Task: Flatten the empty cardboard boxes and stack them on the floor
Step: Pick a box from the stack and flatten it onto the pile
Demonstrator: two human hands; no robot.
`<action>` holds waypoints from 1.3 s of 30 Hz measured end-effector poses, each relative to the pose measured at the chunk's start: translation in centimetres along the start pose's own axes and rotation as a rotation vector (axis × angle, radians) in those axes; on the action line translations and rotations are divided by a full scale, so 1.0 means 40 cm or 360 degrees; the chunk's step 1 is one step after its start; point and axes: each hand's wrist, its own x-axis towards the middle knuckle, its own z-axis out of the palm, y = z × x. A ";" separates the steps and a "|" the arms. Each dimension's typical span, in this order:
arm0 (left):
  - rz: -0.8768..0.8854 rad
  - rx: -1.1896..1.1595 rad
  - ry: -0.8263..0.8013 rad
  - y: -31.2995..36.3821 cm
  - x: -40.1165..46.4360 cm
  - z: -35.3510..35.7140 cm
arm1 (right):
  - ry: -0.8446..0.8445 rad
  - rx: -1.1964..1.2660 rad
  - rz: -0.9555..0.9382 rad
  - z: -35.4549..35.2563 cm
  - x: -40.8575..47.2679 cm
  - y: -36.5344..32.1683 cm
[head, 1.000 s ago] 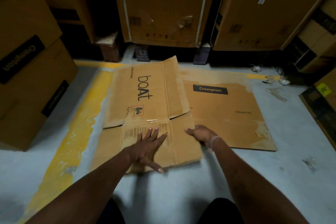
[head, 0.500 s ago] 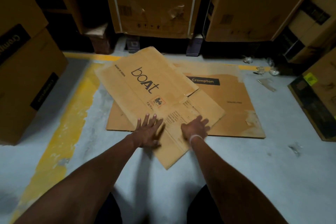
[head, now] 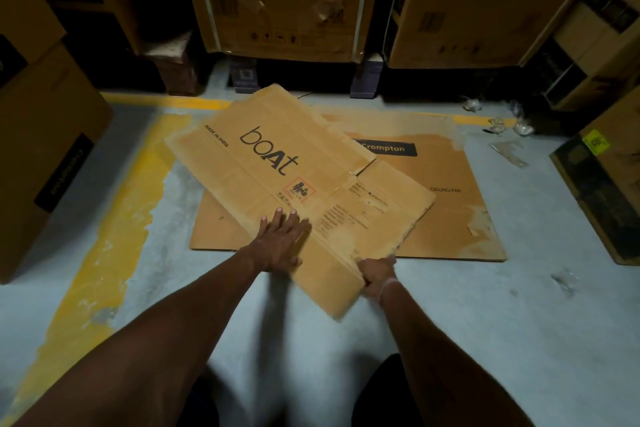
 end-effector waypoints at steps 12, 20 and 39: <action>-0.0019 0.0012 0.0026 -0.039 0.032 0.021 | 0.0711 -0.1685 -0.0778 -0.212 -0.034 -0.196; -0.0127 0.0111 0.0016 -0.089 0.046 0.065 | -0.0068 -0.2189 -0.0676 -0.004 0.007 -0.077; -0.0281 0.0137 -0.0023 -0.169 0.114 0.025 | -0.0350 -0.2734 -0.0794 -0.163 0.168 -0.235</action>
